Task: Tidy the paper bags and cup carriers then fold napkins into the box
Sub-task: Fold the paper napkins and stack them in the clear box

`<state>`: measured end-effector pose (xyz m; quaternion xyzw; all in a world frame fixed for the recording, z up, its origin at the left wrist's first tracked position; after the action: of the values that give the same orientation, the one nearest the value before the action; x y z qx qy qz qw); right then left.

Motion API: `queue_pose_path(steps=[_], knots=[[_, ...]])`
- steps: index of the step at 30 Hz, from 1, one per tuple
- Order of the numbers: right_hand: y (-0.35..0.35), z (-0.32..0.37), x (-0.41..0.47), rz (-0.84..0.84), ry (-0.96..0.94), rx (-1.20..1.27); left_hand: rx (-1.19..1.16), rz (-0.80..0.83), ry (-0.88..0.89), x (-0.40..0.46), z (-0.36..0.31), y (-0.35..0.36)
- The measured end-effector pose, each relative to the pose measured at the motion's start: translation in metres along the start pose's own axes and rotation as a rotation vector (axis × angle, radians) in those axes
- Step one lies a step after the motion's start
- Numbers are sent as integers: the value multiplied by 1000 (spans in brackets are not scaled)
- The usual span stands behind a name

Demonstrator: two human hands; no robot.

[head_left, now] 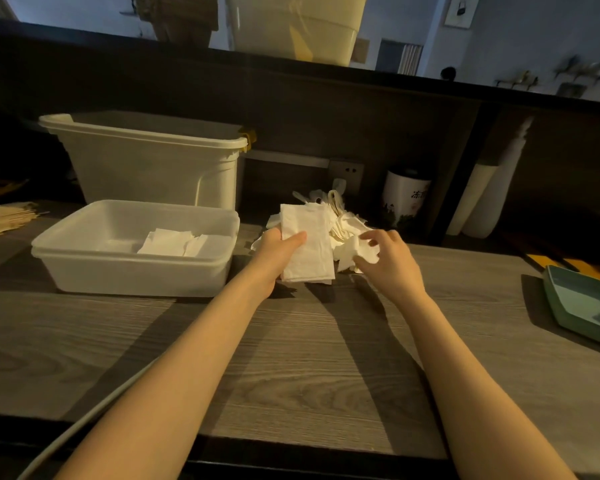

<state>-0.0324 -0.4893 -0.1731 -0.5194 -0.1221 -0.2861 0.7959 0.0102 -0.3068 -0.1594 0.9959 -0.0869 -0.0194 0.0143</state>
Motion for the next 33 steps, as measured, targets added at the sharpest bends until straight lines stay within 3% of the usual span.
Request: queue_pose_path(steps=[5, 13, 19, 24, 33], knots=[[6, 0, -4, 65, -127, -176, 0, 4, -2, 0, 0, 0], [7, 4, -1, -136, -170, -222, 19, -5, -1, 1, 0, -2], [-10, 15, 0, -261, 66, 303, 15, -75, -22, 5, 3, -3], [-27, 30, 0, -248, 242, 802, 17, -105, -24, 7, 6, -5], [-13, 47, -8, -11, 439, 1092, -137, 33, -140, 0, 8, 3]])
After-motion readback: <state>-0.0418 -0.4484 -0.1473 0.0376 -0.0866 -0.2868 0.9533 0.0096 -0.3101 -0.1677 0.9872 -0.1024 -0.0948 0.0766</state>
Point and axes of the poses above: each hand's wrist, its own x-axis towards the middle knuckle, its own y-axis out of the palm, z = x × y, the point moved 2 cm from there along x, towards the middle knuckle, and after that the axes turned 3 degrees about -z, right-handed, at the moved point
